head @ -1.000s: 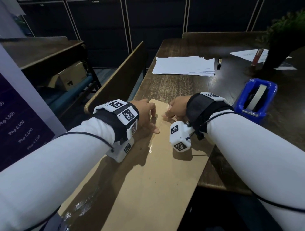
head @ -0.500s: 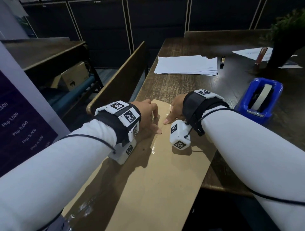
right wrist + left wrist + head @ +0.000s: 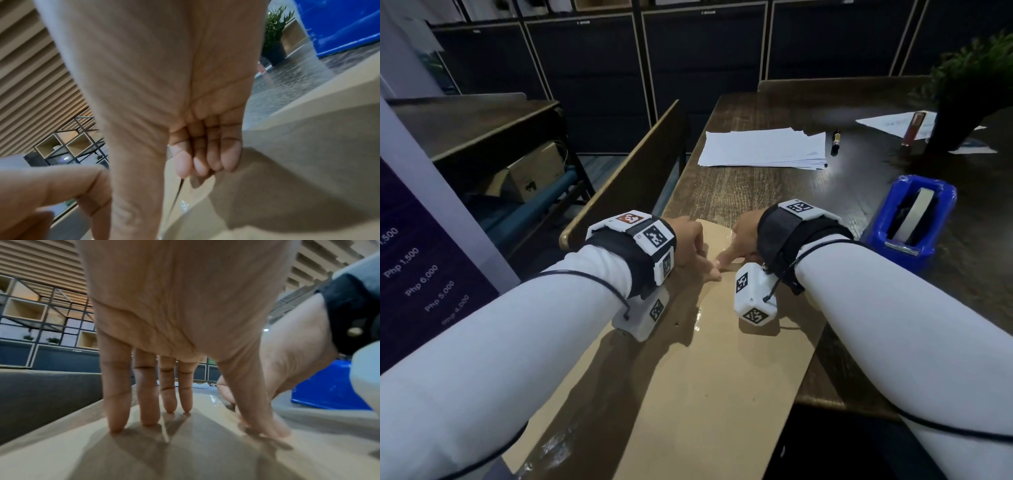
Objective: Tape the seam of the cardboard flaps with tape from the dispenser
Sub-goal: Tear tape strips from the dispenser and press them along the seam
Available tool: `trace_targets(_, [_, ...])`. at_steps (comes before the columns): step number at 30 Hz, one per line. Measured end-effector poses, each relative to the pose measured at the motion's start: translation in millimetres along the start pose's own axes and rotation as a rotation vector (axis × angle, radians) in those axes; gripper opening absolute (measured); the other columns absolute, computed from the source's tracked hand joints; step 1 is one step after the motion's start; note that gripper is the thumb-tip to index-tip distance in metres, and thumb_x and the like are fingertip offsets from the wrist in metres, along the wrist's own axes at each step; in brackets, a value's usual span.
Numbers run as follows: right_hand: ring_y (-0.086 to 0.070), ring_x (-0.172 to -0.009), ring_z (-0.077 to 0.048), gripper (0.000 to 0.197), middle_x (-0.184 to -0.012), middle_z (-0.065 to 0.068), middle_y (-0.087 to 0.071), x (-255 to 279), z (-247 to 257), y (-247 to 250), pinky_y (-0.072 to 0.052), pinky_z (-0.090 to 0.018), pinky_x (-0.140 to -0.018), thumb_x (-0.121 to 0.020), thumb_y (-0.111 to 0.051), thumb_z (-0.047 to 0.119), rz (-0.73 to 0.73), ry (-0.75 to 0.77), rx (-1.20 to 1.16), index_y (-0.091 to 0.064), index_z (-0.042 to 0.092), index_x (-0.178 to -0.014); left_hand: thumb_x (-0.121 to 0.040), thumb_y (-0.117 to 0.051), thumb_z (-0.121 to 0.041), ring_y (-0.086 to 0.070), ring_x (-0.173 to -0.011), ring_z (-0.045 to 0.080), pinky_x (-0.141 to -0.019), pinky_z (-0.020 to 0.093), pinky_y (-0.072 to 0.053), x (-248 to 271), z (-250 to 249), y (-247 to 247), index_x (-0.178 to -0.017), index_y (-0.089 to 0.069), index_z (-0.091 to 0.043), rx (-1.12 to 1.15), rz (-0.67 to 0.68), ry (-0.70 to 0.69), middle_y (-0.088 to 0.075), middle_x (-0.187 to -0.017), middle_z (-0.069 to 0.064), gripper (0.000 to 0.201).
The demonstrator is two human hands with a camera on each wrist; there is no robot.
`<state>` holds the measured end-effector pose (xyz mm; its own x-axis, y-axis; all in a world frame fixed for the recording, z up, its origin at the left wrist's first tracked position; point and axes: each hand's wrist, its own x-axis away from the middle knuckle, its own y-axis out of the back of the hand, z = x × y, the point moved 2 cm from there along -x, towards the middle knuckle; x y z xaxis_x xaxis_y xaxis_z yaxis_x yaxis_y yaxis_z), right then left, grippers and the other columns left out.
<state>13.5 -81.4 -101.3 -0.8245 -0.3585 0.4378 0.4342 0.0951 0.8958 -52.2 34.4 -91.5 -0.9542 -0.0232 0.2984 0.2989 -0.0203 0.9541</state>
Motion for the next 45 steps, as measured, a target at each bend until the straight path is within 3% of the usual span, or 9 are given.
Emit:
trace_targets(4, [-0.069,-0.092,-0.027,0.071,-0.09,-0.005,-0.074,-5.2,3.7,-1.0,-0.052,-0.044,-0.089,-0.044,-0.077,0.074,-0.001,-0.014,0.008,-0.065,0.016,-0.083,-0.064,-0.076,-0.062,-0.052,-0.091,0.018,-0.073,0.031,-0.042,-0.9,-3.5,-5.2,-0.115,-0.05,-0.02,-0.02,-0.021,0.013,-0.051,-0.117,-0.001,0.071])
trace_targets(10, [-0.064,-0.106,-0.028,0.078,-0.111,-0.009,-0.07,-1.6,-0.2,1.8,-0.048,-0.044,-0.097,-0.059,-0.076,0.066,0.055,0.005,-0.008,-0.063,0.01,-0.111,-0.066,-0.072,-0.064,-0.05,-0.099,0.019,-0.086,0.037,-0.048,1.9,-0.9,-5.2,-0.123,-0.046,-0.024,-0.061,0.036,-0.014,-0.045,-0.123,-0.002,0.075])
trace_targets(18, [-0.056,-0.089,-0.024,0.049,-0.097,-0.007,-0.062,4.4,-6.4,5.3,-0.046,-0.04,-0.096,-0.075,-0.071,0.055,0.068,0.018,-0.066,-0.055,0.014,-0.095,-0.066,-0.072,-0.064,-0.05,-0.096,0.016,-0.084,0.034,-0.048,6.7,2.0,-8.2,-0.128,-0.043,-0.026,-0.072,0.042,-0.034,-0.042,-0.125,-0.004,0.078])
trace_targets(26, [-0.067,-0.091,-0.025,0.081,-0.092,-0.003,-0.072,-1.6,5.7,2.9,-0.05,-0.045,-0.091,-0.033,-0.071,0.083,0.059,-0.01,0.044,-0.061,0.018,-0.081,-0.063,-0.074,-0.064,-0.05,-0.095,0.016,-0.08,0.034,-0.047,7.6,2.4,-7.1,-0.125,-0.045,-0.029,-0.039,0.044,-0.023,-0.043,-0.122,-0.006,0.077])
trace_targets(30, [-0.065,-0.1,-0.025,0.065,-0.102,-0.005,-0.071,1.7,3.5,4.2,-0.048,-0.043,-0.095,-0.061,-0.071,0.071,0.061,-0.003,0.052,-0.062,0.014,-0.092,-0.065,-0.074,-0.063,-0.05,-0.097,0.017,-0.085,0.036,-0.049,8.0,3.4,-7.6,-0.126,-0.045,-0.027,-0.036,0.043,-0.028,-0.043,-0.124,-0.005,0.077])
trace_targets(34, [-0.064,-0.105,-0.028,0.066,-0.108,-0.009,-0.07,1.5,-0.5,4.5,-0.048,-0.044,-0.097,-0.068,-0.072,0.064,0.039,-0.006,0.013,-0.063,0.011,-0.106,-0.063,-0.074,-0.064,-0.053,-0.1,0.018,-0.087,0.038,-0.049,8.6,3.9,-8.1,-0.127,-0.045,-0.027,-0.041,0.04,-0.028,-0.043,-0.125,-0.005,0.078])
trace_targets(38, [-0.064,-0.091,-0.026,0.049,-0.095,-0.006,-0.067,5.4,-1.4,3.2,-0.049,-0.042,-0.095,-0.077,-0.068,0.056,0.023,0.003,-0.037,-0.059,0.012,-0.097,-0.061,-0.075,-0.064,-0.053,-0.104,0.019,-0.089,0.039,-0.05,8.4,3.8,-5.9,-0.125,-0.046,-0.029,-0.03,0.046,-0.02,-0.044,-0.125,-0.005,0.079])
trace_targets(43, [-0.048,-0.056,-0.012,0.025,-0.069,0.001,-0.055,19.9,-3.8,-0.5,-0.041,-0.023,-0.054,-0.095,-0.055,0.035,-0.086,0.071,-0.172,-0.06,0.012,-0.085,-0.058,-0.077,-0.064,-0.054,-0.099,0.018,-0.082,0.034,-0.049,7.5,2.6,-4.3,-0.121,-0.049,-0.03,-0.021,0.036,-0.002,-0.046,-0.12,-0.007,0.078])
trace_targets(45, [-0.052,-0.063,-0.013,0.021,-0.083,-0.002,-0.062,31.7,-10.5,0.3,-0.04,-0.023,-0.053,-0.096,-0.052,0.028,-0.179,0.097,-0.228,-0.063,0.012,-0.105,-0.059,-0.078,-0.062,-0.054,-0.1,0.017,-0.08,0.033,-0.048,7.8,1.1,-3.8,-0.121,-0.049,-0.031,-0.027,0.041,0.007,-0.046,-0.12,-0.008,0.076])
